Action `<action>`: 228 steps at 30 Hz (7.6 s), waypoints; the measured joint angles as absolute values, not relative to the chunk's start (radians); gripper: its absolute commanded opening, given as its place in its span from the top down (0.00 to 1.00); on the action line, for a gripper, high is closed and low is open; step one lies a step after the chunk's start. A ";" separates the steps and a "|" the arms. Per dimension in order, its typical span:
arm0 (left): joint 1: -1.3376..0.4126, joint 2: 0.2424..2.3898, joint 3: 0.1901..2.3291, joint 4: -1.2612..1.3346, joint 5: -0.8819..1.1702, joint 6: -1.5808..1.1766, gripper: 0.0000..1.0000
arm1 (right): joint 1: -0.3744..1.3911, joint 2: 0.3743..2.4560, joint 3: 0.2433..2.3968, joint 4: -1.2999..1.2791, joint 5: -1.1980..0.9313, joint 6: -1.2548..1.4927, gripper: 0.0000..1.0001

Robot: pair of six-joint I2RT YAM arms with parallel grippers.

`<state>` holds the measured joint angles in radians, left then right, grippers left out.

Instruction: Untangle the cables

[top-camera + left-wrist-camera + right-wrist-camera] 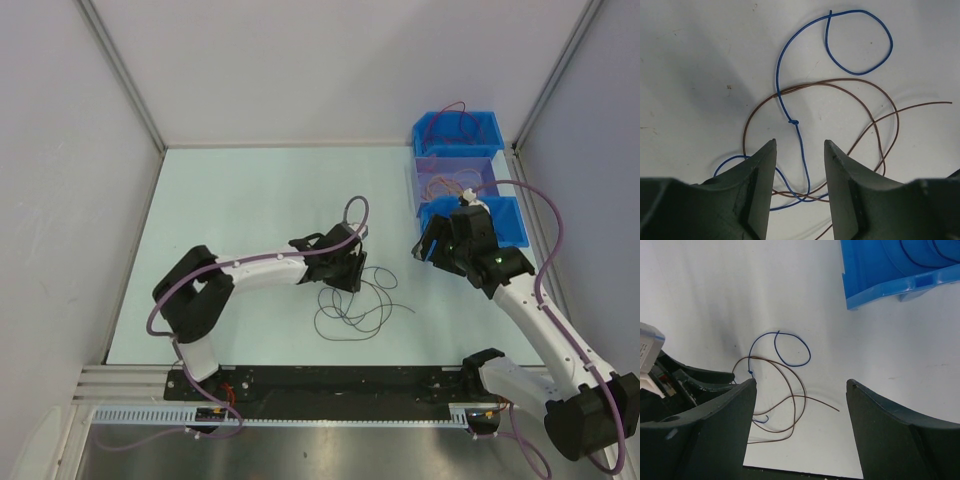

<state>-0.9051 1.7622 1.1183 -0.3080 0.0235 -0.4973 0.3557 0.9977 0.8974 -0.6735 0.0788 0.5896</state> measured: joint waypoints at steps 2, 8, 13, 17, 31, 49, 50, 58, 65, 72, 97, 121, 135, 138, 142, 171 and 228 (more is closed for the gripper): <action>-0.906 1.782 1.125 -0.306 0.021 -0.498 0.53 | 0.353 0.997 0.897 -0.673 0.078 0.586 0.23; -0.910 1.835 1.146 -0.296 0.018 -0.498 0.56 | 0.344 0.997 0.896 -0.672 0.071 0.579 0.24; -0.913 1.880 1.183 -0.301 -0.025 -0.499 0.59 | 0.331 0.997 0.891 -0.669 0.065 0.570 0.24; -0.913 1.899 1.205 -0.306 -0.050 -0.499 0.62 | 0.318 0.997 0.888 -0.667 0.059 0.564 0.24; -0.922 1.914 1.224 -0.327 -0.107 -0.517 0.65 | 0.268 0.998 0.883 -0.666 0.035 0.545 0.24; -0.934 1.914 1.224 -0.342 -0.120 -0.543 1.00 | 0.264 0.999 0.881 -0.661 0.021 0.545 0.24; -0.934 1.914 1.224 -0.343 -0.120 -0.543 1.00 | 0.264 0.999 0.881 -0.661 0.021 0.545 0.24; -0.936 1.866 1.223 -0.386 -0.093 -0.538 1.00 | 0.263 0.996 0.880 -0.649 -0.047 0.548 0.24; -0.937 1.712 1.260 -0.415 -0.057 -0.488 1.00 | 0.265 0.986 0.879 -0.584 -0.186 0.573 0.24; -0.937 1.625 1.281 -0.445 -0.049 -0.457 1.00 | 0.287 0.986 0.870 -0.554 -0.236 0.575 0.26; -0.937 1.558 1.281 -0.483 -0.049 -0.434 1.00 | 0.453 1.052 0.823 -0.525 -0.187 0.549 0.46; -0.936 1.444 1.132 -0.402 -0.083 -0.436 0.13 | 0.470 0.933 0.843 -0.481 -0.169 0.577 1.00; -0.936 1.427 0.962 -0.314 -0.081 -0.471 0.27 | 0.470 0.904 0.952 -0.471 -0.200 0.593 1.00; -0.936 1.433 0.939 -0.295 -0.074 -0.482 0.32 | 0.470 0.904 0.952 -0.473 -0.200 0.594 1.00; -0.936 1.462 0.927 -0.284 -0.072 -0.501 0.42 | 0.470 0.904 0.952 -0.476 -0.199 0.595 1.00; -0.743 1.211 1.044 -0.467 -0.140 -0.432 1.00 | 0.005 0.745 1.005 -0.625 -0.183 0.575 1.00; -0.717 0.983 1.098 -0.065 -0.120 -0.275 0.14 | -0.064 0.689 0.964 -0.486 -0.363 0.646 1.00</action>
